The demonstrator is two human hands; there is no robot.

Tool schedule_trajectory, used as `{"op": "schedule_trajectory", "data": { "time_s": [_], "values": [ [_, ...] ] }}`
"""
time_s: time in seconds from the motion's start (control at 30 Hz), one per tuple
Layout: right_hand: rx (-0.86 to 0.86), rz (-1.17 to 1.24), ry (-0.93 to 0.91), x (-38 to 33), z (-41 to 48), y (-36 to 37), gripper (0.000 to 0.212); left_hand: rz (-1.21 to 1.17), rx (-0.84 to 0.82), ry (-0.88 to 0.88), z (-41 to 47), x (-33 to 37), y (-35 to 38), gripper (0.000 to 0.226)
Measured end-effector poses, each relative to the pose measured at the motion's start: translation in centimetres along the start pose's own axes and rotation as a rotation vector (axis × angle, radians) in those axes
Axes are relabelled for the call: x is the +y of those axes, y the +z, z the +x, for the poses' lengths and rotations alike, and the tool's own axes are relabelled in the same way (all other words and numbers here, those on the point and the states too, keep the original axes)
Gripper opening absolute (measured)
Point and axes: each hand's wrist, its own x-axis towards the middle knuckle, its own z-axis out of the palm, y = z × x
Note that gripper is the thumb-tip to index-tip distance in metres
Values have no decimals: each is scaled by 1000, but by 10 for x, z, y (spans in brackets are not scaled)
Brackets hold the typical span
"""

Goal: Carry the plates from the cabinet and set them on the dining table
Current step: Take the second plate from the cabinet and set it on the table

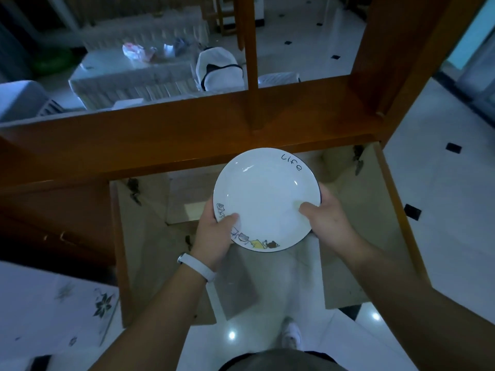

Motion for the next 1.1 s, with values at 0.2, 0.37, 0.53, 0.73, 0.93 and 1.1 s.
{"op": "schedule_trajectory", "data": {
  "time_s": [0.2,0.37,0.53,0.73,0.93,1.1],
  "values": [
    [71,28,-40,-6,-43,20,54,11,-87,-2,-10,9,-20,45],
    [227,5,-55,-2,-87,28,51,3,-239,5,-28,18,-28,43],
    [403,36,-43,8,-134,29,46,31,-365,16,-42,13,-24,39],
    [623,46,-41,26,-203,13,48,21,-579,-21,-76,0,5,41],
    [841,149,-43,47,-277,-15,49,42,-798,-20,-128,-9,51,46],
    [1001,175,-35,62,-348,-44,50,103,-950,2,-186,-16,93,44]
  ]
}}
